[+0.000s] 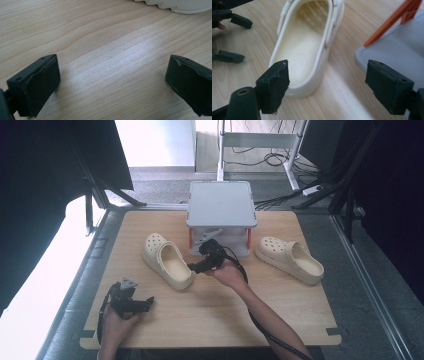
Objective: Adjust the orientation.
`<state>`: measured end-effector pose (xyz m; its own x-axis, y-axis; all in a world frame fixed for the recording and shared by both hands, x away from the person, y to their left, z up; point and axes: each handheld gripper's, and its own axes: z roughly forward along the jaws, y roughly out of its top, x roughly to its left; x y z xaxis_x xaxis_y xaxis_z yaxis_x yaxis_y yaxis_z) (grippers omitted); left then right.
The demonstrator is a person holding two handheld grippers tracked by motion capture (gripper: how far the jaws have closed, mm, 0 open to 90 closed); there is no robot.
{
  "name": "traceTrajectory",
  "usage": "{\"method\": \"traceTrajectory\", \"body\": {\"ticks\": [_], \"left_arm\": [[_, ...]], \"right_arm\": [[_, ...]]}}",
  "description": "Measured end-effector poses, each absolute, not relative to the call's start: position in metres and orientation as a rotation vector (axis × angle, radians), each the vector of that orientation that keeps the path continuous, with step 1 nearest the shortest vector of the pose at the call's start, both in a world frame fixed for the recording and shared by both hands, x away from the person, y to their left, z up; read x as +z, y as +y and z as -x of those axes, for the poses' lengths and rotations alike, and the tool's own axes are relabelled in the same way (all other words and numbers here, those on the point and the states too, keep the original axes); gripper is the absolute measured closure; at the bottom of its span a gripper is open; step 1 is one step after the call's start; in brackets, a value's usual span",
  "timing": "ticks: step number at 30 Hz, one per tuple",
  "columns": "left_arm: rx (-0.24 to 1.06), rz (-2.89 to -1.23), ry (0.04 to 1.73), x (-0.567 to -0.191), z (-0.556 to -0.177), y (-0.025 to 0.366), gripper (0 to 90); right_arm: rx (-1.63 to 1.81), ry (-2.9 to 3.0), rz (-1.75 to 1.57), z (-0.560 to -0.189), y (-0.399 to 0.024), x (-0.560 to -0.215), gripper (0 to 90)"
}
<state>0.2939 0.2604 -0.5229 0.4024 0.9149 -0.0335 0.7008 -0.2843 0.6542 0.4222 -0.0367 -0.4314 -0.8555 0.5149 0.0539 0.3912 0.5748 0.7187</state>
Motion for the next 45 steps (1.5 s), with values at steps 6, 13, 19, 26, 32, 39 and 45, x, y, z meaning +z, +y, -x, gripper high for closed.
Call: {"method": "traceTrajectory", "body": {"ticks": [6, 13, 19, 26, 32, 39, 45], "left_arm": [[0.467, -2.075, 1.371, -0.523, -0.294, 0.261, 0.0], [0.467, -2.076, 1.369, -0.523, -0.294, 0.261, 0.0], [0.469, -2.077, 1.366, -0.523, -0.294, 0.261, 0.0], [0.467, -2.078, 1.355, -0.523, -0.293, 0.262, 0.1], [0.469, -2.079, 1.353, -0.523, -0.294, 0.262, 0.2], [0.467, -2.081, 1.347, -0.523, -0.294, 0.263, 0.2], [0.466, -2.082, 1.348, -0.523, -0.293, 0.263, 0.2]], "right_arm": [[1.178, 2.683, -0.763, -0.425, -0.013, -0.433, 24.4], [1.18, 2.734, -0.725, -0.427, 0.019, -0.435, 29.9], [1.19, 2.768, -0.696, -0.429, 0.047, -0.439, 37.1], [1.134, 2.785, -0.714, -0.435, 0.078, -0.451, 44.0], [1.106, 2.765, -0.752, -0.445, 0.092, -0.459, 51.8], [1.046, 2.797, -0.776, -0.447, 0.099, -0.459, 70.2], [0.975, 2.784, -0.734, -0.439, 0.091, -0.454, 76.1]]}}
